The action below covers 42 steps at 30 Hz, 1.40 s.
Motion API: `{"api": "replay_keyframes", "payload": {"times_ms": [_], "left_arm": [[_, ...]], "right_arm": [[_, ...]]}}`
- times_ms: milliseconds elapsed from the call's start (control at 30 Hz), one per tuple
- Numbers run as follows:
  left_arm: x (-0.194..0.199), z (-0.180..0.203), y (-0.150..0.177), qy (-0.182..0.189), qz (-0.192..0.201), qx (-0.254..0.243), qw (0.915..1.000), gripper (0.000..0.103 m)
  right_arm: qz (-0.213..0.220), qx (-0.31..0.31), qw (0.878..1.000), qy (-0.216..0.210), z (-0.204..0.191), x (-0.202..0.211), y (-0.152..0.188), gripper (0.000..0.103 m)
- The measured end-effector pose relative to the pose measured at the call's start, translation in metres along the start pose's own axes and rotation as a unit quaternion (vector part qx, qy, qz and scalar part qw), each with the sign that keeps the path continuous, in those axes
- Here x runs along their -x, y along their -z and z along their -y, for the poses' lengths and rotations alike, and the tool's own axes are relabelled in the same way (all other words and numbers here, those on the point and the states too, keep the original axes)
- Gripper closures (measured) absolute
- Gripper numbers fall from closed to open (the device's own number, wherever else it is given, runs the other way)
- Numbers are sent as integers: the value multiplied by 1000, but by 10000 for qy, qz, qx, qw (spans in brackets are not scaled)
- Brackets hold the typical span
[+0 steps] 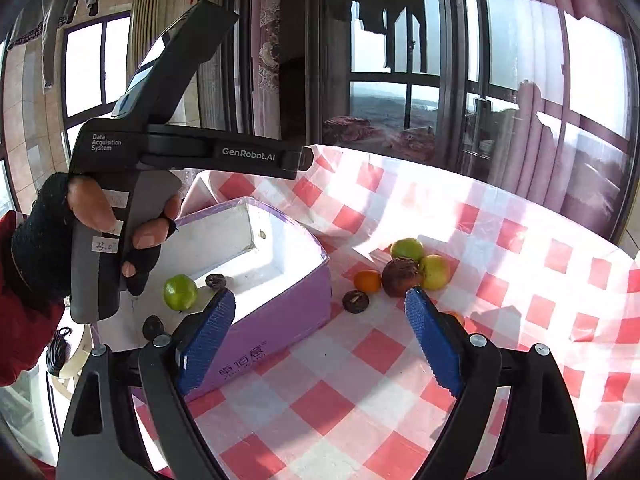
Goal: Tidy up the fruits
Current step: 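Move the right gripper to the other tangerine and close on it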
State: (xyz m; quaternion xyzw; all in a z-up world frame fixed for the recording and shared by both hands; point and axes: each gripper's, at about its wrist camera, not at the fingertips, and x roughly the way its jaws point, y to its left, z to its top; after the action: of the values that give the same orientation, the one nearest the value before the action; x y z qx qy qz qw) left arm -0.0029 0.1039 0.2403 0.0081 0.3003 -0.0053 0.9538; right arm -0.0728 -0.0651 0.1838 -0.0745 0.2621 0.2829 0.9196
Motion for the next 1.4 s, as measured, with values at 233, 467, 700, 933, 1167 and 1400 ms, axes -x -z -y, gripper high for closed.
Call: {"api": "replay_keyframes", "payload": {"times_ms": [233,467,700,933,1167,1400], "left_arm": [[-39,114,56,591,-279,-592,9961,2],[-147,116,112,-29,-948,-136,9954,2],[-152,121,144,-1017,-731,-888,9881,8],[-160,119,158,-1195,-837,-1362,9799,15],[-174,121,164,-845,-1004,-1211,9839,4],[-191,121,159,-775,-1255,-1016,9838,3]], "right_arm": [[-649,-1098,9891,737,89,-23,86,19],[-940,-1610,9757,1148,136,-66,124,19],[-1397,-1011,9802,970,146,-137,109,26],[-1761,-238,9832,407,149,-186,92,29],[-1755,-656,9819,293,179,-223,72,26],[-1678,-224,9852,254,163,-231,65,63]]}}
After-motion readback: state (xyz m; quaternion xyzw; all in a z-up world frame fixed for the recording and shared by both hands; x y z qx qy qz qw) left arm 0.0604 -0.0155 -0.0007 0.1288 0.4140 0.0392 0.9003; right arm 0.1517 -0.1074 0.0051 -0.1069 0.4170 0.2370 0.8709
